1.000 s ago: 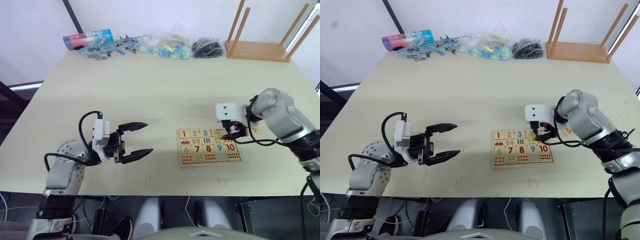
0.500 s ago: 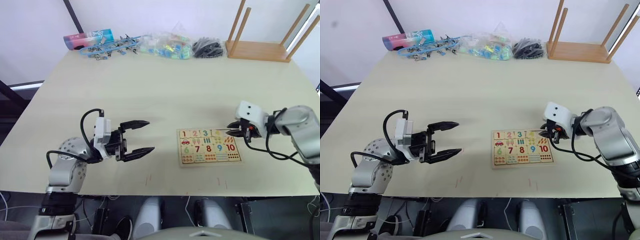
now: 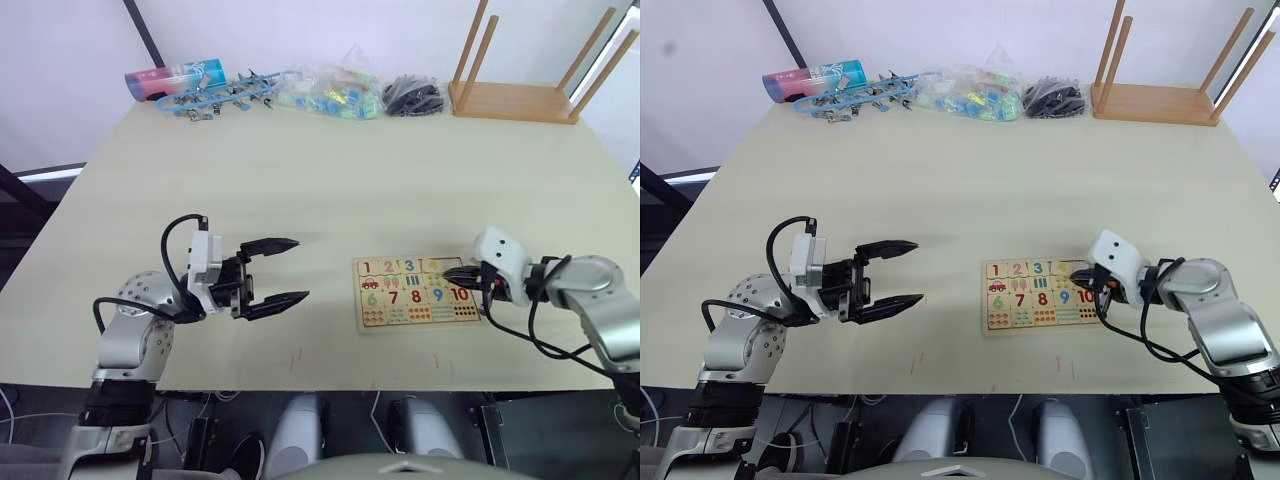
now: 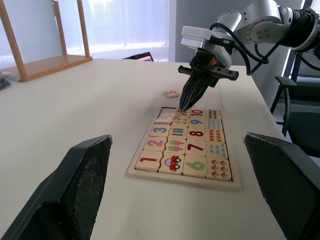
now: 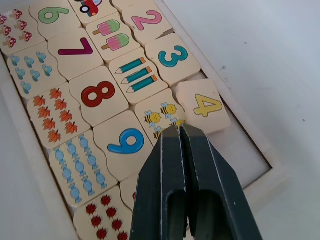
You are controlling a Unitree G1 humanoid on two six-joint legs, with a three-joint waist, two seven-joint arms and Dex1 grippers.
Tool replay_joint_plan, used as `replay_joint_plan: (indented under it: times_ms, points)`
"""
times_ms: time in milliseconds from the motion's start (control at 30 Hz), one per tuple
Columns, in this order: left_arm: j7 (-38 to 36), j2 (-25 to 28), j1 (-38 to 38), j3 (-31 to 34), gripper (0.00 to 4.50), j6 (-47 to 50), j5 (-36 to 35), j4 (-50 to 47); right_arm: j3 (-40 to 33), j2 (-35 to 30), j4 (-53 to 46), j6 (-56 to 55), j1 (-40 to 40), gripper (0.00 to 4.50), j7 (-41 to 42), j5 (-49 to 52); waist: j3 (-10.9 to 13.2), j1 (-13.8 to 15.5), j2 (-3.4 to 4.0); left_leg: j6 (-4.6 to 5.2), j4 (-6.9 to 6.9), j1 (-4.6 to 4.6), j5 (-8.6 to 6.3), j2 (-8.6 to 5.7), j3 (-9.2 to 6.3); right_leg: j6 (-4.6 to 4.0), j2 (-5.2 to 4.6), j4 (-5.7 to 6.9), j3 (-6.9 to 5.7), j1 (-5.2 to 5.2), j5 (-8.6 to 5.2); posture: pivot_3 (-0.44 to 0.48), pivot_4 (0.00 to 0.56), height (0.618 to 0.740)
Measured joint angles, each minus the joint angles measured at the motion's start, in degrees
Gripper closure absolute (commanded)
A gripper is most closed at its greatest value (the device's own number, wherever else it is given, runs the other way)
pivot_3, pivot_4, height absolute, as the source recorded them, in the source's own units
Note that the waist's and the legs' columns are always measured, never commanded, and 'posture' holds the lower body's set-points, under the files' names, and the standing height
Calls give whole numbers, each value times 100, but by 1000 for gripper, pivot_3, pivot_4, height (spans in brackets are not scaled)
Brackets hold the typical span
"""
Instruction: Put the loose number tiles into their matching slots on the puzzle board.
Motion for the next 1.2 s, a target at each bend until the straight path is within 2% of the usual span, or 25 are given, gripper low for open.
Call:
replay_joint_plan:
  times_ms: [400, 1200]
  points:
    - [87, -86, 5, -45, 0, 51, 29, 10, 370, 34, 322, -267, -205, 4452, -56, -36, 0, 4, 0, 0, 0, 0, 0, 0, 0, 0, 0, 0, 0, 0, 0, 0, 150, 737]
    - [86, -100, 5, -105, 0, 58, 65, 10, 407, -38, 525, -481, -291, 4452, -3, -93, 0, 7, 0, 0, 0, 0, 0, 0, 0, 0, 0, 0, 0, 1, 0, 0, 150, 737]
